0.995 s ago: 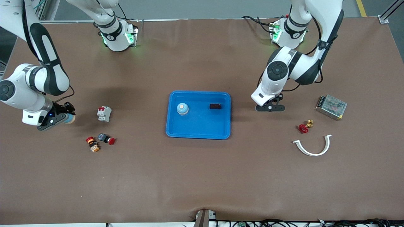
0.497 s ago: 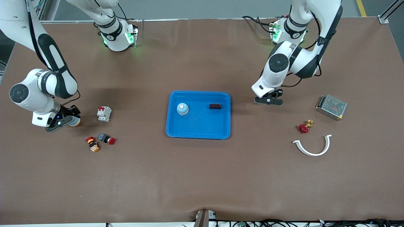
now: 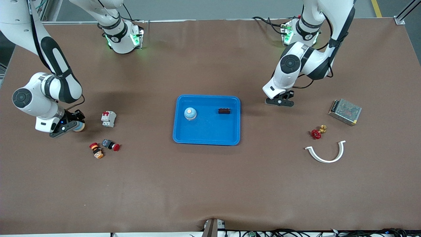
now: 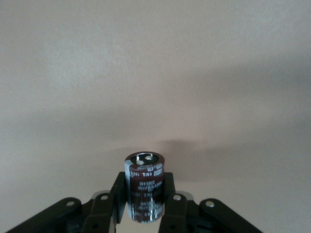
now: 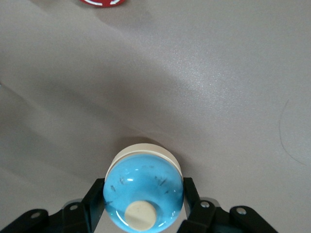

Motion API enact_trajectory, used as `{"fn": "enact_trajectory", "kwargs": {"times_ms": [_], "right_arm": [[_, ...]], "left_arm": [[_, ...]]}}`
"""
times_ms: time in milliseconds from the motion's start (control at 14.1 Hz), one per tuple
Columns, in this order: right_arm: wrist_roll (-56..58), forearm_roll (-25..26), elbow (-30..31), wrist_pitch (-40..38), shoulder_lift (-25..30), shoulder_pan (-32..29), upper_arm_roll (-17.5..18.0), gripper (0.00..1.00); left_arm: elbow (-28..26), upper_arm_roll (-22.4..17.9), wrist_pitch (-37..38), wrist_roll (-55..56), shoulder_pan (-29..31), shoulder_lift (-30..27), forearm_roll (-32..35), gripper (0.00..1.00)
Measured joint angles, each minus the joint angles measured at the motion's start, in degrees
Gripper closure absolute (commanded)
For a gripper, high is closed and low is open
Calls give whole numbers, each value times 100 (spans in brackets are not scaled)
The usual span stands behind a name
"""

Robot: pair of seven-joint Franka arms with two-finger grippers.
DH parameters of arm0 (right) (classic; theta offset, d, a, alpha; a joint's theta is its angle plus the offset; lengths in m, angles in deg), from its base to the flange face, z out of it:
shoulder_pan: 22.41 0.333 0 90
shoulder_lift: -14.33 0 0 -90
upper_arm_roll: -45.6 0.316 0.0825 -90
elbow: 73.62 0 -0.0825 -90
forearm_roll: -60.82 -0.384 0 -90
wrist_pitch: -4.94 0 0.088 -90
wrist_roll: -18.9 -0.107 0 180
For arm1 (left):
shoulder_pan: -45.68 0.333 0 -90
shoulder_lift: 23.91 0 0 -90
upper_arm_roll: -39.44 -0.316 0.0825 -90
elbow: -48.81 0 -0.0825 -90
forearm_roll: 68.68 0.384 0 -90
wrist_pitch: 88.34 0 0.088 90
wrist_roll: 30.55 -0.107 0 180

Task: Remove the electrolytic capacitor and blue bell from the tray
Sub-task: 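Lower the bell beside the breaker and open the right gripper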

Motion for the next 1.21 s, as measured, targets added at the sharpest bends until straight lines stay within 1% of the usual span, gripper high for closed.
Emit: {"fn": "enact_trajectory", "kwargs": {"times_ms": [71, 142, 426, 639, 781, 852, 995, 1208], "right_arm": [[0, -3, 1, 0, -3, 0, 4, 29], [-1, -5, 1, 0, -7, 0, 9, 1], [-6, -10, 1, 0, -15, 0, 30, 0], [-8, -11, -10, -9, -12, 0, 44, 0], [-8, -12, -73, -211, 38, 0, 72, 0], [-15, -30, -151, -465, 106, 0, 108, 0], [-65, -163, -464, -1275, 313, 10, 169, 0], [-509, -293, -1262, -2762, 550, 139, 213, 0]], "left_arm": [[-68, 0, -98, 8, 0, 0, 0, 100], [-130, 0, -188, 22, 0, 0, 0, 100], [-260, 0, -419, 90, 1, 32, -1, 100], [-315, 0, -772, 478, 1, 204, -1, 100], [-316, 0, -866, 570, 1, 315, -1, 100], [-316, -1, -886, 580, 2, 337, -1, 100], [-315, -1, -892, 582, 2, 342, -1, 100], [-315, -1, -893, 582, 2, 342, -1, 100]]}}
